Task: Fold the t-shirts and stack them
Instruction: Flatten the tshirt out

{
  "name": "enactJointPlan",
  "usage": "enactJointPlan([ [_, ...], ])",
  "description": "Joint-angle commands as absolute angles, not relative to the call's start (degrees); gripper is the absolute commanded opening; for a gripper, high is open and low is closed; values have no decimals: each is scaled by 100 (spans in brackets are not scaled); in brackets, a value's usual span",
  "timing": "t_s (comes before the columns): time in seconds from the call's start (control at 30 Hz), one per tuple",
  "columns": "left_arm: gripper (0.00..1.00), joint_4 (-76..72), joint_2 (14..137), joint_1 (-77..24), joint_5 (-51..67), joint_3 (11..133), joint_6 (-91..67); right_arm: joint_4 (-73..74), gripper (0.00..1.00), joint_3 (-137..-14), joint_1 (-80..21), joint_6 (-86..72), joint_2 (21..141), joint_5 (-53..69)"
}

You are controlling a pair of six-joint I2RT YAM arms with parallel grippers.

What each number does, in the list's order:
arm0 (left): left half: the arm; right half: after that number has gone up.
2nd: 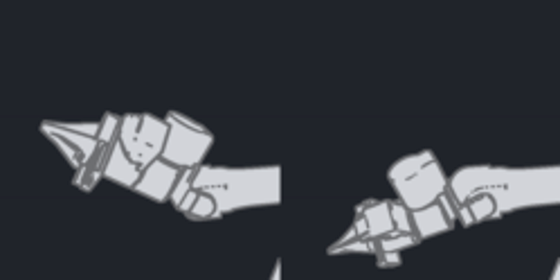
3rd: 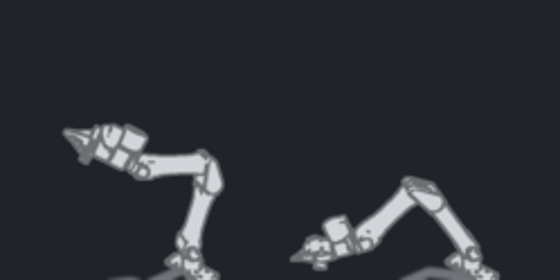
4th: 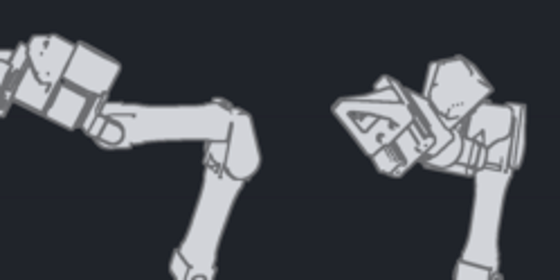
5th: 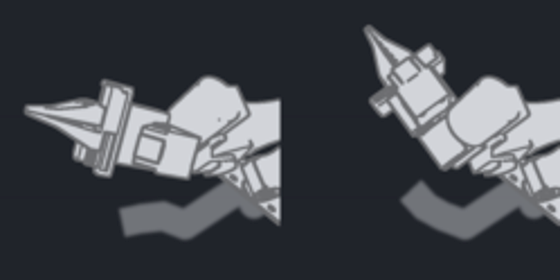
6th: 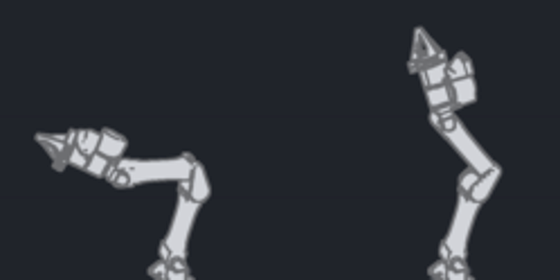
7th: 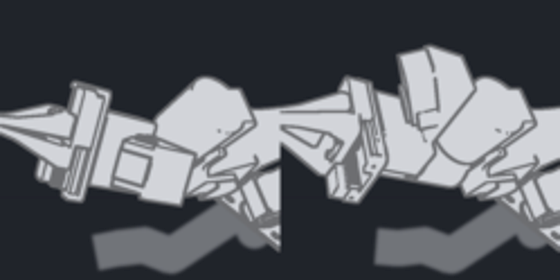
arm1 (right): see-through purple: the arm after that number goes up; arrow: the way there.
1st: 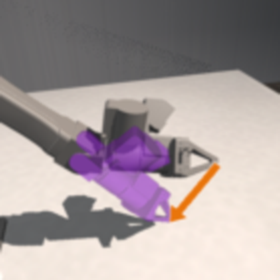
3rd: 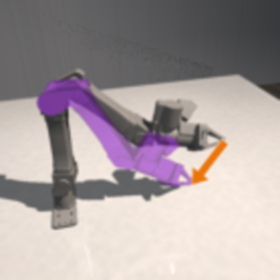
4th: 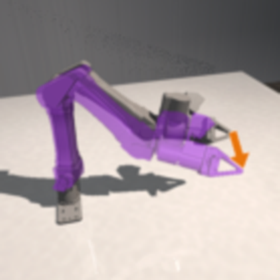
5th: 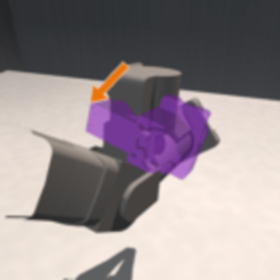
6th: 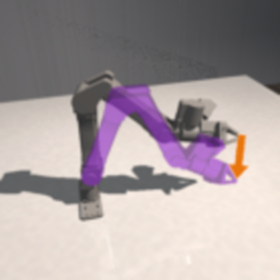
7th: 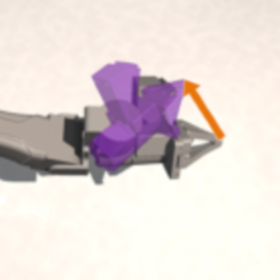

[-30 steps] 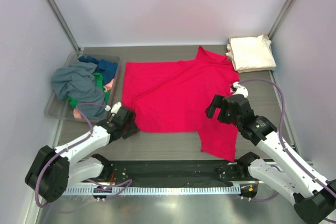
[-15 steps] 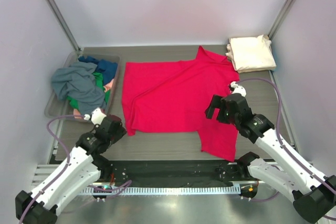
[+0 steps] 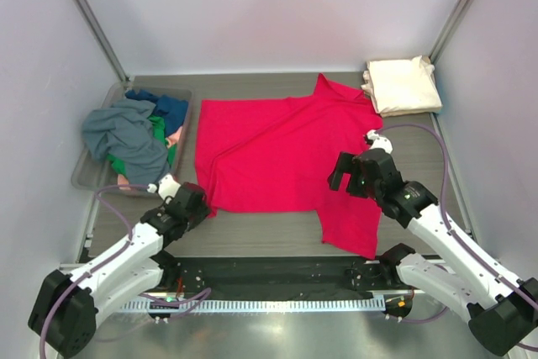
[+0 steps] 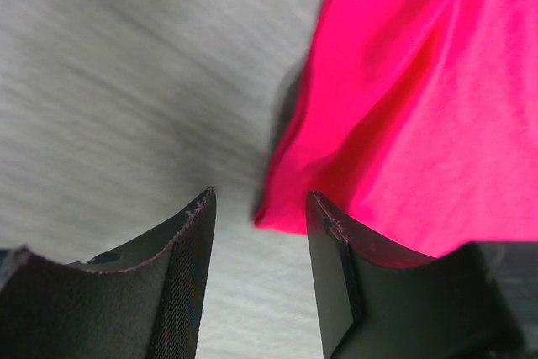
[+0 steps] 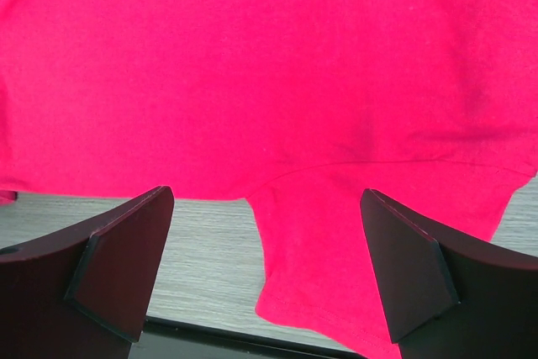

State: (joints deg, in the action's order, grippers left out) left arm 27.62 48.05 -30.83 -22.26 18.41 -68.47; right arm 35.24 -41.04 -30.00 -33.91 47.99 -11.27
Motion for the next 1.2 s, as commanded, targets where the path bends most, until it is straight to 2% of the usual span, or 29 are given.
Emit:
enactJointPlan([
  [0.0, 49, 2391, 5106, -3059, -1978, 1670, -6873, 3410, 100, -4201, -3006, -3313, 4711, -1257],
  [0.1, 46, 2224, 5176, -3059, -1925, 1574, -6855, 3401, 100, -4166, -2997, -3322, 4711, -1301],
  [0.27, 15, 1890, 5265, -3059, -1741, 1503, -6750, 3401, 100, -4043, -2997, -3366, 4720, -1362],
  [0.3, 3, 1872, 5239, -3067, -1723, 1538, -6663, 3410, 99, -4026, -3006, -3392, 4711, -1371],
  [0.33, 0, 2177, 5186, -3059, -1801, 1608, -6662, 3410, 100, -4008, -2997, -3540, 4702, -1380],
  [0.43, 0, 3326, 4765, -2989, -2388, 2143, -6707, 3594, 100, -3860, -3006, -4181, 4702, -1591],
  [0.53, 0, 3839, 4115, -2210, -2453, 2566, -6304, 3822, 100, -3464, -3006, -5069, 4833, -1433],
  [0.6, 0, 3885, 3808, -1377, -2034, 2715, -5760, 3884, 100, -3096, -3041, -5571, 5087, -1249],
  [0.8, 0, 3420, 4104, -871, -1319, 2584, -5573, 3587, 100, -2374, -3322, -6275, 5335, -1125],
  [1.0, 0, 2944, 4139, -291, -941, 2390, -5265, 3033, 99, -2802, -3296, -5951, 6300, -1590],
  [1.17, 0, 2585, 4455, -26, -510, 2347, -5159, 2049, 100, -3681, -2805, -4476, 7801, -1460],
])
